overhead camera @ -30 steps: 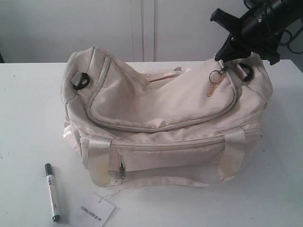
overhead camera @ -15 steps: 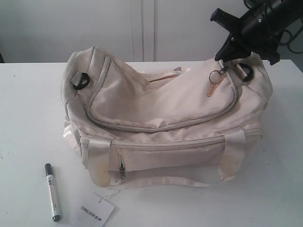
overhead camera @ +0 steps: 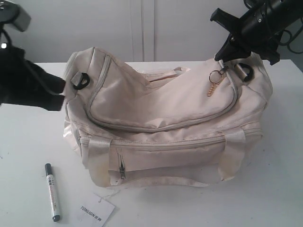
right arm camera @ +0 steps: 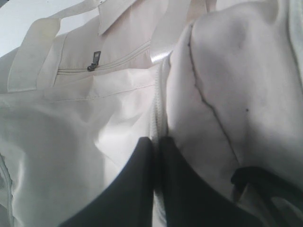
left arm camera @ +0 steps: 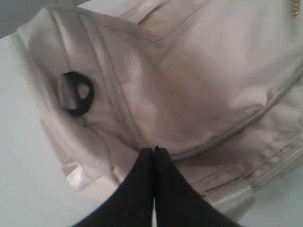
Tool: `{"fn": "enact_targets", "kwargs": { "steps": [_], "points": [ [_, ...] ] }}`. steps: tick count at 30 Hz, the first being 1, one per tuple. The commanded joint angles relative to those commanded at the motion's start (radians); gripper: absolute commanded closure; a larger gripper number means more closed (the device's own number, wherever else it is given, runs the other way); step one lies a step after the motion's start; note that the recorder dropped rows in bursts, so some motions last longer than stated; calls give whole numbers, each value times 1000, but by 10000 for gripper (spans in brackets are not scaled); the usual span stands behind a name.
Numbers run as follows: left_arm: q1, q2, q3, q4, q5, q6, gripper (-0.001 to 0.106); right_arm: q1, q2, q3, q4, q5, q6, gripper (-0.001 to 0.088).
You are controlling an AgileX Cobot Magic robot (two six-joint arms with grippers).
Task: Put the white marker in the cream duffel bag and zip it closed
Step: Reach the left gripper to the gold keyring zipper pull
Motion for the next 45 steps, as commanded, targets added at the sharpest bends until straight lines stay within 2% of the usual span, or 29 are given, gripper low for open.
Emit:
{"fn": "enact_targets", "kwargs": {
  "steps": [6,11,18,29,34,36,38,42,45],
  "points": [
    [-103,193,-131,0,-107,-8,1053,0,0,0,0,0,0,868],
    [-154,332,-242,0,-160,-10,1053,0,0,0,0,0,0,868],
    [-156,463,-388,-67,-167,-10,1053,0,0,0,0,0,0,868],
    [-154,579,-556,-131,-47,-5,1053,0,0,0,0,0,0,868],
    [-139,625,-641,-159,71,42,1053,0,0,0,0,0,0,868],
    [-121,633,-672,-230,145,107,1053,0,0,0,0,0,0,868],
    [-91,640,-707,-379,238,263,1053,0,0,0,0,0,0,868],
    [-9,665,-763,-757,443,576,1053,0,0,0,0,0,0,868],
    [28,687,-766,-955,488,750,1053,0,0,0,0,0,0,868]
  ]
}}
